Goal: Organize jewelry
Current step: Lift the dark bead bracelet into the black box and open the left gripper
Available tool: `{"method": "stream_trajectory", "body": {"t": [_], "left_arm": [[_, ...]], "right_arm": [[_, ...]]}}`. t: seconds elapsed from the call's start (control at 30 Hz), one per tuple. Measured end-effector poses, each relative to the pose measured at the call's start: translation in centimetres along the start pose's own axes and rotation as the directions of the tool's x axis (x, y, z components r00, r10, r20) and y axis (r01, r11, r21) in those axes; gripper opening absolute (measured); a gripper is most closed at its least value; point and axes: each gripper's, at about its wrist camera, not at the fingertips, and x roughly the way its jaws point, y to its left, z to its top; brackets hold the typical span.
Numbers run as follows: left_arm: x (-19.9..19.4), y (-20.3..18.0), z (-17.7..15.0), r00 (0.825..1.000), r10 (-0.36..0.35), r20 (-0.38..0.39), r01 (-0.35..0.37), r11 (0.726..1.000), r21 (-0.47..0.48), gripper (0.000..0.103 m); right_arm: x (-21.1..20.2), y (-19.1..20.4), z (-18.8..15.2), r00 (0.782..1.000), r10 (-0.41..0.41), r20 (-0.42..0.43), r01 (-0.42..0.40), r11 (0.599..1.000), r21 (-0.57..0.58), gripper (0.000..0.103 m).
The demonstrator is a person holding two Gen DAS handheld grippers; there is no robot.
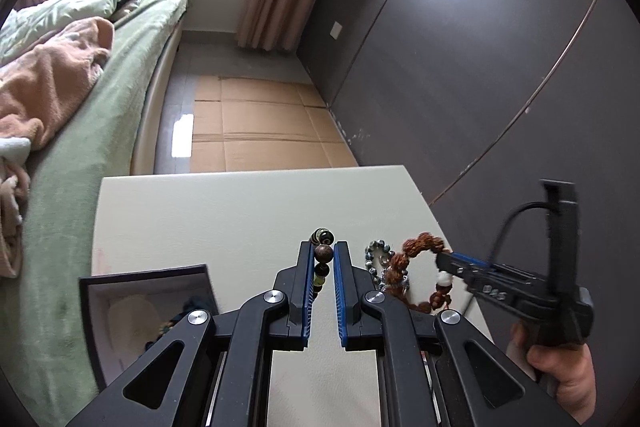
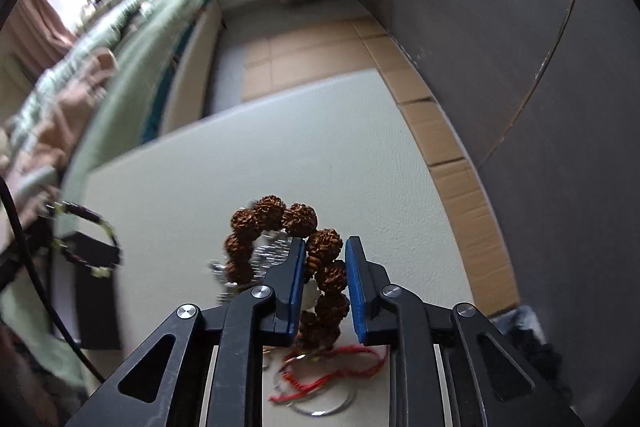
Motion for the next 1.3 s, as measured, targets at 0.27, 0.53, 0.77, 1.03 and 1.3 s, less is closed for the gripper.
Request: {"method": "stream_trajectory", "body": {"t": [0.27, 0.53, 0.77, 1.03, 1.3], "left_arm": [[-2.1, 0.8, -0.2, 0.999, 0.0, 0.034, 0.001, 1.0, -0.02, 0.01], [-3.8, 1.7, -0.1, 0.998, -0.001, 0.063, 0.003, 0.999, -0.037, 0.01], [-6.5, 3.0, 0.4, 0.993, 0.006, 0.115, 0.0, 0.998, -0.056, 0.01], [-8.9, 4.7, 0.6, 0.988, 0.023, 0.153, -0.011, 0.997, -0.076, 0.01], [-9.8, 6.2, 0.1, 0.989, 0.052, 0.137, -0.04, 0.996, -0.084, 0.01]], "right_arm": [[-4.1, 1.8, -0.8, 0.989, 0.085, 0.122, -0.086, 0.996, -0.003, 0.017], [-6.9, 3.2, -0.9, 0.967, 0.167, 0.193, -0.166, 0.986, -0.021, 0.017], [-9.4, 4.8, -1.5, 0.919, 0.3, 0.256, -0.299, 0.953, -0.043, 0.017], [-12.2, 7.7, -1.8, 0.859, 0.402, 0.316, -0.391, 0.915, -0.101, 0.017], [-12.3, 11.0, -2.4, 0.836, 0.466, 0.292, -0.438, 0.885, -0.157, 0.017]]}}
